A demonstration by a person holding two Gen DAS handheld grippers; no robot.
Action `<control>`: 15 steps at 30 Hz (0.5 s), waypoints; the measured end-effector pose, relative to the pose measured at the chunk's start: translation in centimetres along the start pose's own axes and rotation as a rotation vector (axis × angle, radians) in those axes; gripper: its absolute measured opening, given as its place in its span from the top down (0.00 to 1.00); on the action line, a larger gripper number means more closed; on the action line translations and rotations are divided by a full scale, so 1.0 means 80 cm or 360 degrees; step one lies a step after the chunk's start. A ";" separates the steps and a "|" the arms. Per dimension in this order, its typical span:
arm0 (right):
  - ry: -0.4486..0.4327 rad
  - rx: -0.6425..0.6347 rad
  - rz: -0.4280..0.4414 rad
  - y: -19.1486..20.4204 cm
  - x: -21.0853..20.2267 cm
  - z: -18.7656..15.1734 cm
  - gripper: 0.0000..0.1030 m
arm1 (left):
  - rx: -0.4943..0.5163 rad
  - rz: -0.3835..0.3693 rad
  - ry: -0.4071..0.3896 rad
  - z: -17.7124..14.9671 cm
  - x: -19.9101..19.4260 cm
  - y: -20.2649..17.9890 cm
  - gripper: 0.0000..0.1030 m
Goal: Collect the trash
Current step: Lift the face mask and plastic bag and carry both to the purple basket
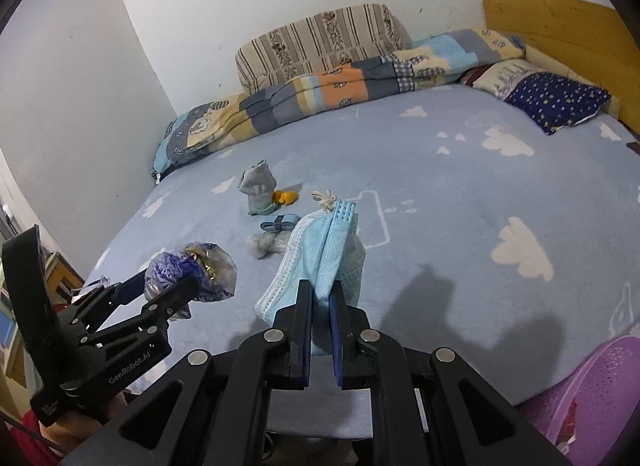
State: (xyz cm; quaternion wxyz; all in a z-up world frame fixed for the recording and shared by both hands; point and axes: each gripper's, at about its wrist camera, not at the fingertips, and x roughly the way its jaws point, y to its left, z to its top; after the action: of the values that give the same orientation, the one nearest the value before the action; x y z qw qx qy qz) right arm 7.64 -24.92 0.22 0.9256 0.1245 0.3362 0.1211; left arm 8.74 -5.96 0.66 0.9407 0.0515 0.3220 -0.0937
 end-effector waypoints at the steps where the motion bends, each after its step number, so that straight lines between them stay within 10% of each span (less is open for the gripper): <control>1: 0.0001 0.0003 0.0004 -0.001 -0.001 -0.002 0.92 | 0.0005 -0.0002 -0.0005 0.000 -0.002 -0.003 0.45; 15: -0.0046 0.0111 0.0001 -0.034 -0.043 -0.016 0.92 | 0.0135 -0.0080 -0.0053 0.009 -0.026 -0.054 0.45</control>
State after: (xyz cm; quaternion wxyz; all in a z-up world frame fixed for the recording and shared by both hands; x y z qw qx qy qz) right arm 4.61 -28.36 0.46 0.9254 0.1585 0.3269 0.1080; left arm 6.67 -10.02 2.39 0.9402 0.0816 0.3033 -0.1316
